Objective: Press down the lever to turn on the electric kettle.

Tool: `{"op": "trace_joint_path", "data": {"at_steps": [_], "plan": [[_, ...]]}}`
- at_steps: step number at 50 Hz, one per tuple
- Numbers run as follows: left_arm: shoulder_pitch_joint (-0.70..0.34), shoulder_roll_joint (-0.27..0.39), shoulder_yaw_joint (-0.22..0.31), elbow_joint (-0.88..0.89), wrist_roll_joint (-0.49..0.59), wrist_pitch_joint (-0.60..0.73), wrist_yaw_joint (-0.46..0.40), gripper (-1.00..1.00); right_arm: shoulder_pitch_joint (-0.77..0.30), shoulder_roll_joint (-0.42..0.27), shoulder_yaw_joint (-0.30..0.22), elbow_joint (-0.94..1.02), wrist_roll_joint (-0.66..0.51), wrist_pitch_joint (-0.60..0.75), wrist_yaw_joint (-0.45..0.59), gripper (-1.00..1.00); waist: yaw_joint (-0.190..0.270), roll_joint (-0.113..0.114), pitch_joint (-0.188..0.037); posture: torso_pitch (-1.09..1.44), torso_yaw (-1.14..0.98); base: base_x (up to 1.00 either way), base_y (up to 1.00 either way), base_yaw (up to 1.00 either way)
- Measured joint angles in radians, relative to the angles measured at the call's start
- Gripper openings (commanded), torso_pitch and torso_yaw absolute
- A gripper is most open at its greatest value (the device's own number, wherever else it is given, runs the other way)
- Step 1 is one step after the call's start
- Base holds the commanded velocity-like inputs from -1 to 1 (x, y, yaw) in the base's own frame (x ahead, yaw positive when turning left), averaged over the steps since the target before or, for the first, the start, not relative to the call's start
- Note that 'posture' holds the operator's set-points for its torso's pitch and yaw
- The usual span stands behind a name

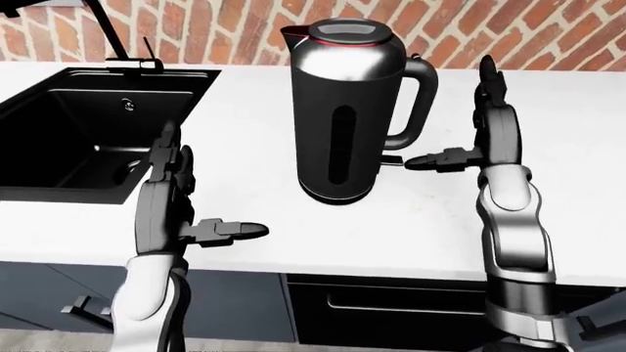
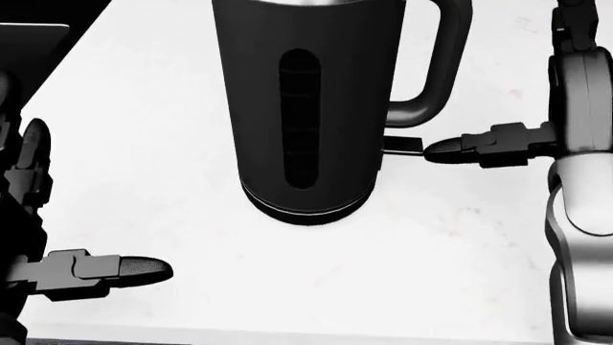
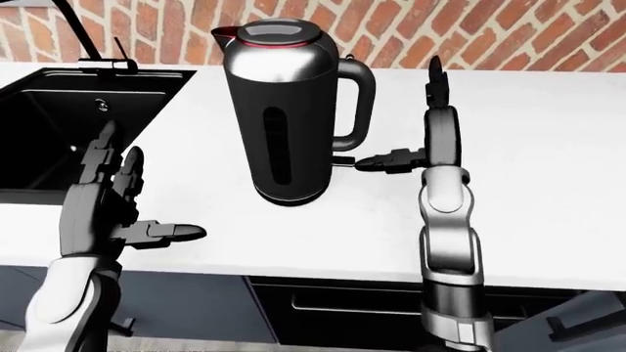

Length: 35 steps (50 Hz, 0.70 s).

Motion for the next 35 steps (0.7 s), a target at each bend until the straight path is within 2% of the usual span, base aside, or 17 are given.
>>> {"op": "trace_joint_path", "data": {"at_steps": [11, 28, 35], "plan": [[0.002, -0.002, -0.001, -0.002, 0.003, -0.001, 0.002, 1.00, -0.001, -0.011, -0.015, -0.013, 0.022, 0.008, -0.011, 1.00, -0.001, -0.002, -0.002, 0.00, 0.00, 0.00, 0.00, 0.00], [0.005, -0.002, 0.001, -0.003, 0.003, 0.001, 0.003, 1.00, -0.004, 0.000, -0.006, -0.040, 0.055, 0.040, 0.000, 1.00, -0.003, 0.001, 0.001, 0.00, 0.00, 0.00, 0.00, 0.00], [0.006, -0.002, 0.001, -0.005, 0.003, -0.003, 0.001, 1.00, -0.016, 0.016, 0.016, -0.009, 0.038, 0.023, 0.000, 1.00, -0.005, 0.002, -0.001, 0.00, 0.00, 0.00, 0.00, 0.00]]}}
